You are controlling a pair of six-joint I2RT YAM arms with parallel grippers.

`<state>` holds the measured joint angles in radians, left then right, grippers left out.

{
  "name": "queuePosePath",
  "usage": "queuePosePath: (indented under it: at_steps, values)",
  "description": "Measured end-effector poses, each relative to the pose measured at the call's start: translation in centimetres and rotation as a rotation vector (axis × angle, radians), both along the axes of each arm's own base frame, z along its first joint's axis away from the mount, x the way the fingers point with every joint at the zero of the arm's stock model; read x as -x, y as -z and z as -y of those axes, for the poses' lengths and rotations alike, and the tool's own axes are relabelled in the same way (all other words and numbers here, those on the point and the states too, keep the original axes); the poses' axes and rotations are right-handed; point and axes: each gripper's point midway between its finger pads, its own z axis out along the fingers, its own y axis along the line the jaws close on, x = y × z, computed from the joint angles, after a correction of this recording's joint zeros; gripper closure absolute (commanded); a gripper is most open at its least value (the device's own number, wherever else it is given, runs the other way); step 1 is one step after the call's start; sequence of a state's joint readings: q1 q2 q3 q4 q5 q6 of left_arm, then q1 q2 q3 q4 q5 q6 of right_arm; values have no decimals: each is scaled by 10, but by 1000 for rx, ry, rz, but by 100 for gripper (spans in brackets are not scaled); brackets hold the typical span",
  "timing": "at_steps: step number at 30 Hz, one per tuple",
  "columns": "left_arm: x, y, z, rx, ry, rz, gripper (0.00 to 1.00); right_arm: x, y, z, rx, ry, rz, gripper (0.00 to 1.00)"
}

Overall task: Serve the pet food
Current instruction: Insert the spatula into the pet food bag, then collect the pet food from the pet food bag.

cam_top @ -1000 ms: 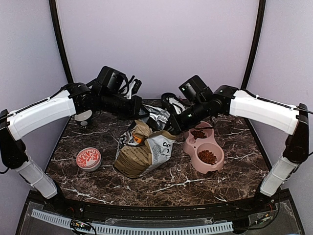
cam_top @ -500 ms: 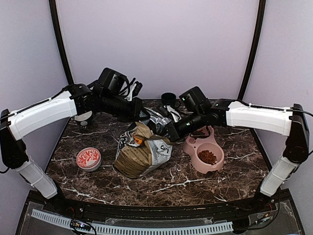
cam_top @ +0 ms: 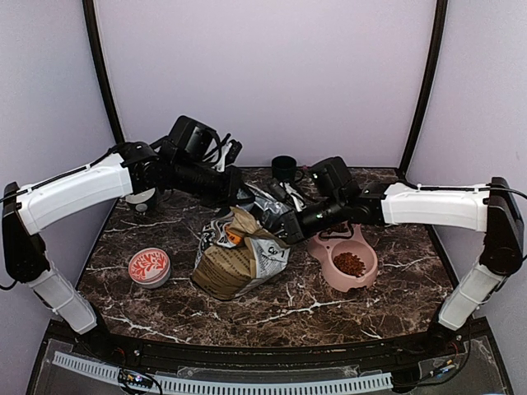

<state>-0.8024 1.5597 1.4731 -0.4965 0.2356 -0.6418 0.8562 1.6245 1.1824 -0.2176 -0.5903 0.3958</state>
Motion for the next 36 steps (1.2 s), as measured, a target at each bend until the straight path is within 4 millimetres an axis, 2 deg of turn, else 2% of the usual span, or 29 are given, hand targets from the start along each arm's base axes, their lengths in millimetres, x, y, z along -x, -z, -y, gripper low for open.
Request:
queuePosePath:
  at_steps: [7, 16, 36]
  values:
    - [2, 3, 3, 1, 7, -16, 100, 4, 2, 0, -66, 23, -42, 100]
    - [4, 3, 6, 10, 9, -26, 100, 8, -2, 12, -127, 72, -132, 100]
    - [2, -2, 6, 12, -7, -18, 100, 6, -22, 38, -210, 144, -265, 100]
